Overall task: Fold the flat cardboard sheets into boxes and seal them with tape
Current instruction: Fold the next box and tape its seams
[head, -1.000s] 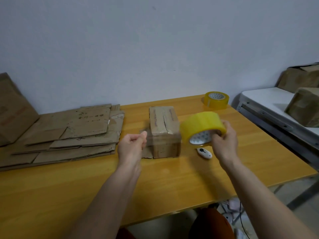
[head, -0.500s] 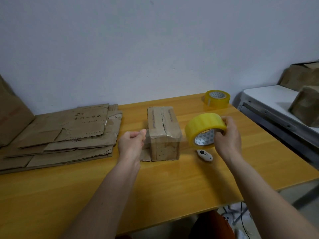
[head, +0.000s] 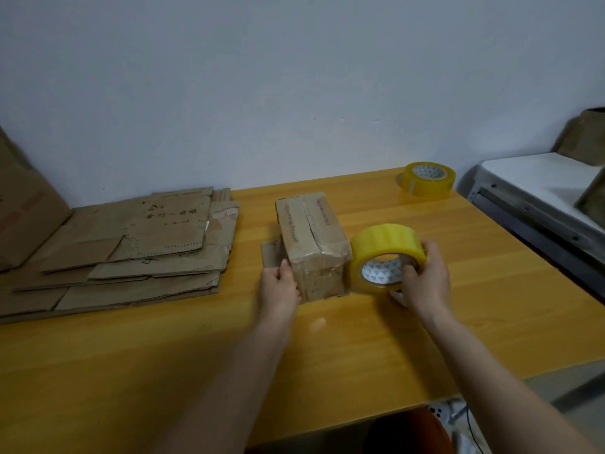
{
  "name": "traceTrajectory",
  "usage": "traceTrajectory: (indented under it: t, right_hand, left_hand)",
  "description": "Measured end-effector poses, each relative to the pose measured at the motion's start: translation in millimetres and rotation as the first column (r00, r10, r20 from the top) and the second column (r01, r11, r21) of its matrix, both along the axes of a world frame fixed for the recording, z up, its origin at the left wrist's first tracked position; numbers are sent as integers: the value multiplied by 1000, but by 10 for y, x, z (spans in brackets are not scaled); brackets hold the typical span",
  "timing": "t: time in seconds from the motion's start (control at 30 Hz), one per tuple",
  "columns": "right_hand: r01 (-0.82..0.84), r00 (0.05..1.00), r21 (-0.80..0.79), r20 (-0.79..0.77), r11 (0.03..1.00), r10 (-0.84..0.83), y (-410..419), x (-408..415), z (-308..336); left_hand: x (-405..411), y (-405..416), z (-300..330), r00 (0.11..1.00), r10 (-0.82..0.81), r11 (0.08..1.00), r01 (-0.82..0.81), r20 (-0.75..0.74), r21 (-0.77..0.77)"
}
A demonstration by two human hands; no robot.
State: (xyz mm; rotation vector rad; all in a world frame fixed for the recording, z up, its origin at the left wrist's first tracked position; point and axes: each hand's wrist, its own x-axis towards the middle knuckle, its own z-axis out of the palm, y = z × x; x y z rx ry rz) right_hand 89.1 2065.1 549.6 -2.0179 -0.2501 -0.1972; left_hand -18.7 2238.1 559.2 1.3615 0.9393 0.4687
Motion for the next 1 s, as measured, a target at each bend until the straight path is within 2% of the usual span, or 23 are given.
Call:
traceTrajectory:
  t: [0.07,0.1,0.13,0.2,0.27,0.3,0.37,0.4,0.47,0.6,0.67,0.83,1.0]
  right_hand:
    - [-14,1000,3,-22,1000,15,-9,-37,-24]
    - [-28,999,-2,-33,1000,28,-22,-54,-32]
    - [-49,998,-18,-36,999,48,-32,-73,-37]
    - [-117,993,-55,-27,992,115,-39,-125,-42]
    - [-195,981,-33,-34,980,194,-16,-207,-17]
    - [-231,972,-3,-38,973,231,0,-253,8]
    - [-330,941,68,-49,941,334,33,-350,71]
    - [-392,915,102,-56,914,399,53,-405,103]
    - [-499,854,141,-84,855,513,101,-521,160]
    - [-581,776,205,-152,788,612,169,-680,257]
    - [-585,764,234,-160,776,625,173,-716,283]
    - [-583,791,83,-173,809,587,257,-771,320]
    - [-551,823,-175,-272,816,498,346,-778,419]
  left_hand:
    - [14,50,-15,996,-19,989,32,-92,142]
    - [3,83,6,992,11,964,23,-124,266]
    - [-18,118,39,993,59,915,-14,-99,404]
    - [-87,173,112,994,83,766,-108,69,634]
    - [-152,248,181,991,5,687,-102,136,719]
    - [-175,297,216,995,-50,657,-35,91,753]
    - [-187,407,299,983,-102,566,183,-151,804]
    - [-178,453,368,955,-72,502,285,-289,817]
    - [-126,494,541,881,7,366,438,-473,821]
    - [24,403,707,637,23,130,762,-771,634]
    - [71,392,692,594,67,66,799,-801,598]
    - [152,456,685,557,92,-32,830,-825,557]
    - [199,639,664,568,-100,-36,819,-817,573]
